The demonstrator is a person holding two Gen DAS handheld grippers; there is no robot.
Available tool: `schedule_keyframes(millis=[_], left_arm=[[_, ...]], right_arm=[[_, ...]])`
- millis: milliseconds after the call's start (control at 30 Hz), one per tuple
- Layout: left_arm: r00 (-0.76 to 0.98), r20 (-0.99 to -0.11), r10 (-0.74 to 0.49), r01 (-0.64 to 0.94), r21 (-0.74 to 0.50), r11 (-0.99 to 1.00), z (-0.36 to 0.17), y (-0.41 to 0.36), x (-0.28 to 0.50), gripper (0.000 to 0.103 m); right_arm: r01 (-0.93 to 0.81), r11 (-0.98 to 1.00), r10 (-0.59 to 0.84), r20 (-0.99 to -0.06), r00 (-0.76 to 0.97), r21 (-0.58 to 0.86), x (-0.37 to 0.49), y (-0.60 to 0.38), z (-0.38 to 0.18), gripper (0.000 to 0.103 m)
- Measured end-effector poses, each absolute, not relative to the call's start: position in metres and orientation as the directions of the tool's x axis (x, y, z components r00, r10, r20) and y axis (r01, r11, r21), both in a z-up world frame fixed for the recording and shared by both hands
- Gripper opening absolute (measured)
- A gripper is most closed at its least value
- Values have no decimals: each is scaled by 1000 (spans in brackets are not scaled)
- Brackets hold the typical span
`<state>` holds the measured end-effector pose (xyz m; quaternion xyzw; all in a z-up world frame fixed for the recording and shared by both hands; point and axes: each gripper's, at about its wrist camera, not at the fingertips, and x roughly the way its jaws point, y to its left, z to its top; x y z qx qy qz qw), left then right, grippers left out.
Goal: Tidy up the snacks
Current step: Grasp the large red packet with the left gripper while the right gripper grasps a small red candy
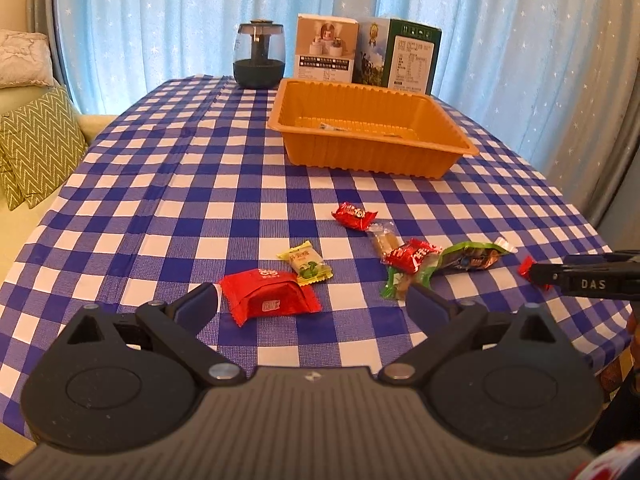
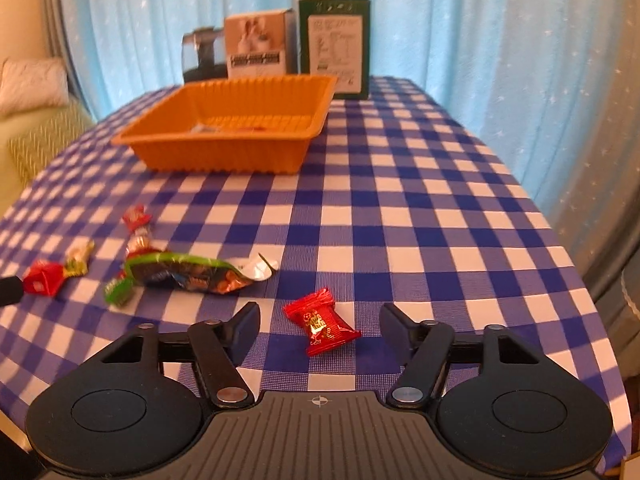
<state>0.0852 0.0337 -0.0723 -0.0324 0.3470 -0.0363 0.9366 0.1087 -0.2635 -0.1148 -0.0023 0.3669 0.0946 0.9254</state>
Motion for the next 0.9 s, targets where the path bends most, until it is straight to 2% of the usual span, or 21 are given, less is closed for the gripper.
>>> schedule_keyframes(millis=[200, 333, 600, 700, 900], left_arm=[[746, -660, -91, 48, -83, 995, -79, 40, 93, 99], [735, -671, -95, 50, -86, 995, -84, 44, 98, 98], [717, -690, -103, 107, -38, 994, -86, 48, 108, 91], [710, -697, -95, 140, 8, 990, -88, 48, 114, 84], [668, -736, -110, 322, 153, 934, -91, 47, 128, 80]], right_arm=[[-187, 980, 177, -702, 689, 64, 123, -269, -128, 36], [-205, 978, 172, -702, 691, 38, 121, -264, -128, 27], [-198, 979, 179, -688, 703, 53, 115, -262, -126, 24], [-201, 978, 185, -683, 707, 58, 114, -260, -124, 24], [-192, 979, 184, -677, 712, 64, 114, -261, -123, 24]])
